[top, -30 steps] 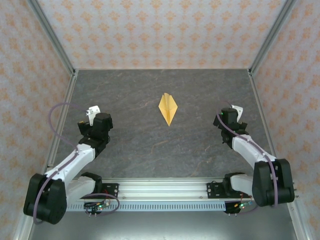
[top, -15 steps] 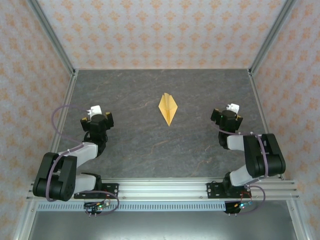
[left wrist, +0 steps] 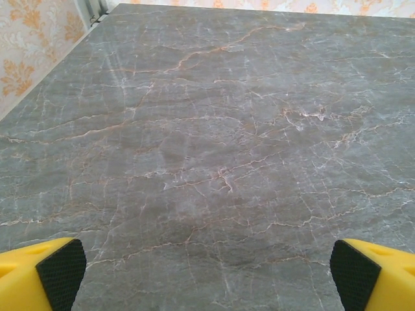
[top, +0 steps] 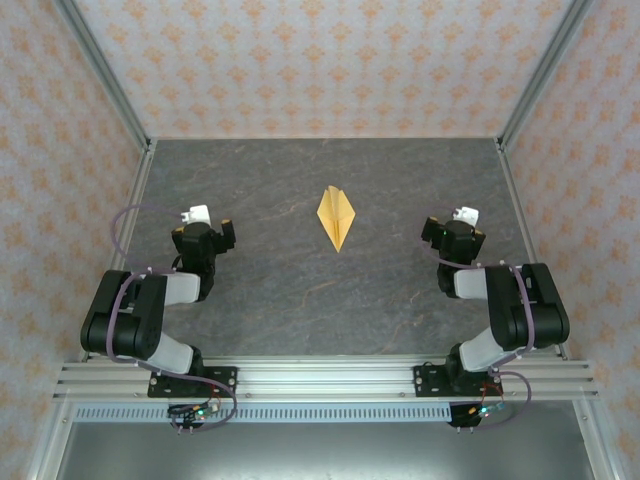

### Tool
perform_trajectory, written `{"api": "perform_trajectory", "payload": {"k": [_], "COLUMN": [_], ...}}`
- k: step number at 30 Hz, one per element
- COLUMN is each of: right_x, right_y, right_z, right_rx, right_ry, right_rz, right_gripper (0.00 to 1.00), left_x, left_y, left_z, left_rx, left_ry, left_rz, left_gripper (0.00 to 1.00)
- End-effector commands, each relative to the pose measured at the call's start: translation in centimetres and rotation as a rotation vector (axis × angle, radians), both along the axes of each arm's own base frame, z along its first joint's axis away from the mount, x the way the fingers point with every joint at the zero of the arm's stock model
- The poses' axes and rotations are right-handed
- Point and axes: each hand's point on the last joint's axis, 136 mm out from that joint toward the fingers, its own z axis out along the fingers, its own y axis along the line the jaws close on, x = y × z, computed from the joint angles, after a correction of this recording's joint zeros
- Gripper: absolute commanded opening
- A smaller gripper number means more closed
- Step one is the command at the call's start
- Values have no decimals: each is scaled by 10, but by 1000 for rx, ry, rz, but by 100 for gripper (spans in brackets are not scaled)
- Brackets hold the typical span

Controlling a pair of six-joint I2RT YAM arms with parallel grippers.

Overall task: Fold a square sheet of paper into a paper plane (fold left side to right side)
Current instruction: Reset both arms

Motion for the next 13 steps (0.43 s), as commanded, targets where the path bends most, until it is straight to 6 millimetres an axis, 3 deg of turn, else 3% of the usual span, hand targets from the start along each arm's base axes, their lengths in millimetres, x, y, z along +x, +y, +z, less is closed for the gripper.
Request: {"api": "perform_trajectory", "payload": {"k": [1,6,13], "right_x": [6,6,6], "right_y": [0,0,0], "right_z": [14,14,13], "right_rx": [-2,-2,-1], "right_ry": [-51,-50,-49], "right_rz": [6,6,6], "right_gripper": [100,100,100], "left_x": [10,16,16], "left_y": [-1,-16,-16], "left_z": [16,14,14], "left_rx": [21,25,25], "left_ry": [-46,-22,-22], "left_rz": [-17,-104,-105], "left_gripper": [100,100,100]}}
